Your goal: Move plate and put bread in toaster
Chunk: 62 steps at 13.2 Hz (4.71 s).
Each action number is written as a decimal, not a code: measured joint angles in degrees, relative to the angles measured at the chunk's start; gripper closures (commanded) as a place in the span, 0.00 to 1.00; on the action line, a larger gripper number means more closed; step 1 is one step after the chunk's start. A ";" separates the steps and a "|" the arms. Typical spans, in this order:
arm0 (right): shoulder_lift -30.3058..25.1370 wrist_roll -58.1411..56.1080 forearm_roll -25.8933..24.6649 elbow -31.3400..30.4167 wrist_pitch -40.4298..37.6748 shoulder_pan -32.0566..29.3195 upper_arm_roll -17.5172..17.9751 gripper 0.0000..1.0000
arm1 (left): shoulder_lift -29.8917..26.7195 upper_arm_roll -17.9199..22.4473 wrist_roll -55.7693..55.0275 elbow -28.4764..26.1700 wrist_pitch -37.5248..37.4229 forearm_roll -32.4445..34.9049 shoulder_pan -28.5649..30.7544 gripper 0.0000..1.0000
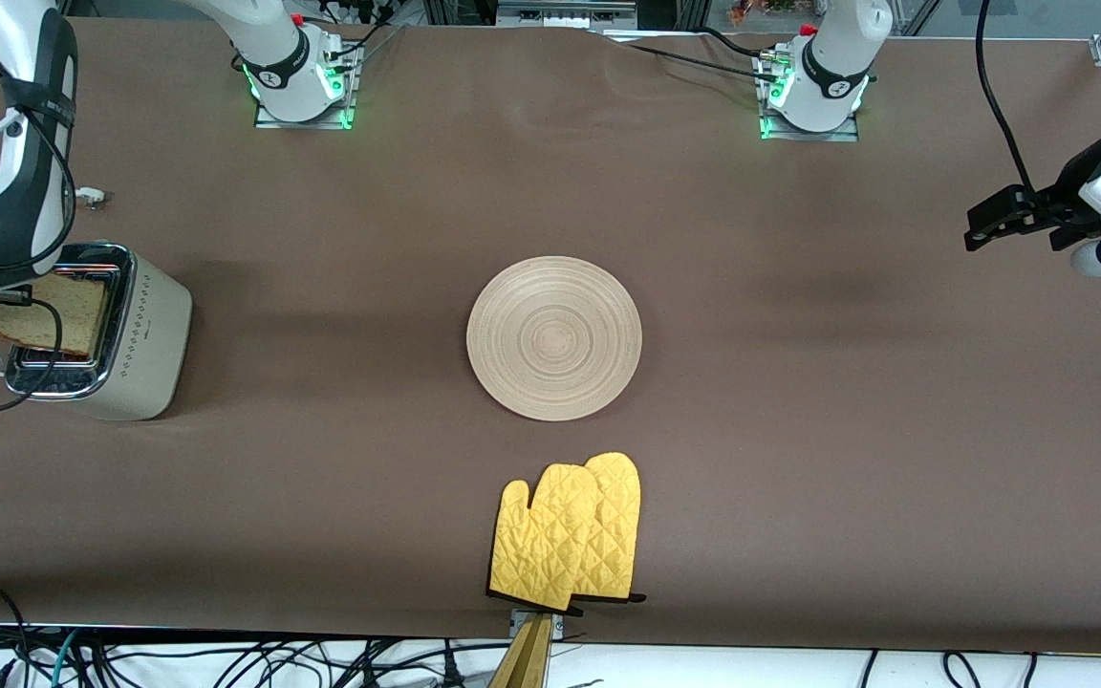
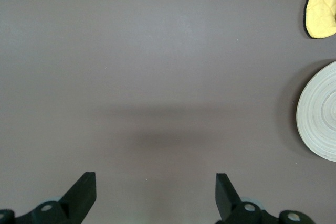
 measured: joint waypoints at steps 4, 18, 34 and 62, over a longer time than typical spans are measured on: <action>1.97 0.00 2.46 -0.02 1.59 -0.01 0.01 1.00 | 0.00 0.00 0.00 0.00 0.00 0.00 0.01 0.00; 4.48 0.03 7.32 -0.07 3.79 -0.06 -0.01 0.01 | 0.00 0.00 0.00 0.00 0.00 0.00 0.01 0.00; -0.30 -0.24 15.85 4.39 3.38 0.21 -0.23 0.00 | 0.00 0.00 0.00 0.00 0.00 0.00 0.02 0.00; -21.89 8.84 8.03 -4.03 1.22 -28.02 44.01 0.00 | 0.00 0.00 0.00 0.00 0.00 0.00 0.04 0.00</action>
